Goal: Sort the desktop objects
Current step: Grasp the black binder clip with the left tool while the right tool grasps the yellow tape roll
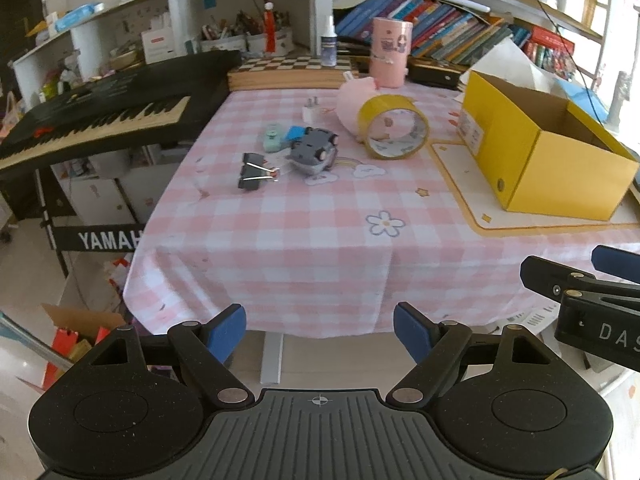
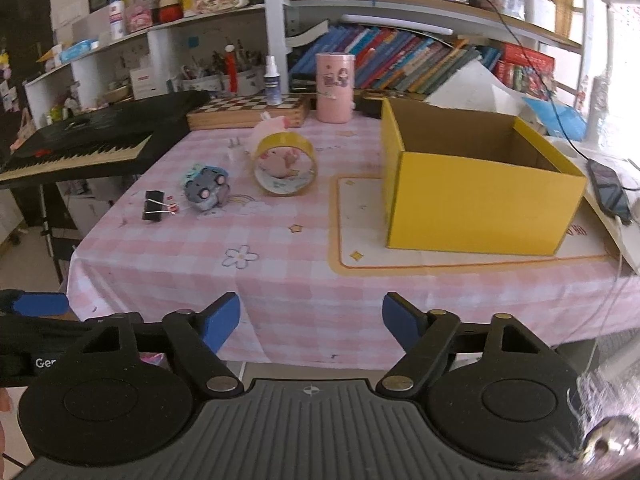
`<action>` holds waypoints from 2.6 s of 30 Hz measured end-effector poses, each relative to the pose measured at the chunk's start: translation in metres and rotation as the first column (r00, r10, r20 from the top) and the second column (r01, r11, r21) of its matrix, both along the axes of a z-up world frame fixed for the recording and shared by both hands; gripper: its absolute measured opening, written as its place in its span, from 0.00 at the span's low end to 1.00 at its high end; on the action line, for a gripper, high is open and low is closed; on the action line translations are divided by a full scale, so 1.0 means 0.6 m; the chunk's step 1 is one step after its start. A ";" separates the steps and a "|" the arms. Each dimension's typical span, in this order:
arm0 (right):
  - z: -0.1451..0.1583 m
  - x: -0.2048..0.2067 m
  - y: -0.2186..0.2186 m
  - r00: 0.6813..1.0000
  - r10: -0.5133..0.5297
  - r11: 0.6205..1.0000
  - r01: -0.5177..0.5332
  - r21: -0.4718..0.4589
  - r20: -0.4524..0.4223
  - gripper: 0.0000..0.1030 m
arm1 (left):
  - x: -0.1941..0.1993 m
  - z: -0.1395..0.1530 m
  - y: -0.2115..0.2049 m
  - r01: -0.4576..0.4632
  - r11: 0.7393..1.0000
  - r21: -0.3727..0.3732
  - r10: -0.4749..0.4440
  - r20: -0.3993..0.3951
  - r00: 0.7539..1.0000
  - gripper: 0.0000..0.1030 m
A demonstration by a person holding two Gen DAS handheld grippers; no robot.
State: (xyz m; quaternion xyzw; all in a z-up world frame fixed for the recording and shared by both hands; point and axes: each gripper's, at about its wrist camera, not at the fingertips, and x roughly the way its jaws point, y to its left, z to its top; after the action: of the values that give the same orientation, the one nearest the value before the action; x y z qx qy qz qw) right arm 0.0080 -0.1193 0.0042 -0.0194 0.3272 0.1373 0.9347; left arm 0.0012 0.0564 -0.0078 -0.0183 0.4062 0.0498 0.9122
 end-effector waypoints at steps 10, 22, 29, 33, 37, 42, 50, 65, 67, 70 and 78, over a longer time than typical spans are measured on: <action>-0.005 0.034 0.034 0.997 0.081 0.997 -0.081 -0.018 -0.009 0.60 | 0.016 -0.003 0.026 -0.066 0.998 -0.009 0.066 0.005 0.998 0.79; -0.015 0.137 0.064 0.985 0.169 0.985 -0.170 -0.032 -0.026 0.59 | 0.089 -0.008 0.050 -0.140 0.990 -0.032 0.141 0.031 0.990 0.79; -0.022 0.211 0.083 0.981 0.193 0.980 -0.194 -0.037 -0.032 0.64 | 0.151 -0.014 0.071 -0.209 0.978 0.002 0.208 0.034 0.977 0.79; -0.027 0.253 0.096 0.983 0.182 0.981 -0.183 -0.058 -0.032 0.88 | 0.183 -0.016 0.083 -0.238 0.971 0.031 0.237 0.036 0.971 0.78; -0.036 0.293 0.106 0.982 0.180 0.981 -0.183 -0.066 -0.048 0.96 | 0.215 -0.023 0.098 -0.266 0.963 0.039 0.265 0.035 0.964 0.78; -0.049 0.336 0.119 0.983 0.176 0.981 -0.180 -0.072 -0.060 0.98 | 0.259 -0.042 0.110 -0.253 0.966 0.048 0.252 0.027 0.967 0.75; -0.069 0.400 0.141 0.982 0.172 0.982 -0.178 -0.065 -0.082 1.00 | 0.318 -0.077 0.113 -0.212 0.970 0.116 0.215 -0.011 0.977 0.67; -0.105 0.457 0.174 0.984 0.163 0.981 -0.169 -0.093 -0.068 0.89 | 0.318 -0.076 0.116 -0.160 0.982 0.096 0.162 -0.009 0.987 0.27; -0.101 0.454 0.168 0.985 0.162 0.983 -0.167 -0.076 -0.059 0.89 | 0.307 -0.068 0.121 -0.176 0.981 0.077 0.177 0.002 0.984 0.25; -0.088 0.442 0.162 0.986 0.162 0.984 -0.164 -0.074 -0.028 0.89 | 0.291 -0.055 0.127 -0.201 0.978 0.050 0.200 0.025 0.980 0.24; -0.042 0.393 0.142 0.983 0.185 0.982 -0.184 -0.044 0.024 0.89 | 0.251 -0.018 0.126 -0.206 0.978 0.019 0.203 0.103 0.974 0.23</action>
State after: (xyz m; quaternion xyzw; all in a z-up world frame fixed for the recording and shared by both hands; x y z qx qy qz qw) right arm 0.2440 -0.0342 -0.0208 -0.0709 0.3138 0.2161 0.9219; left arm 0.1517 0.1318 -0.0187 -0.0492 0.3549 0.1486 0.9217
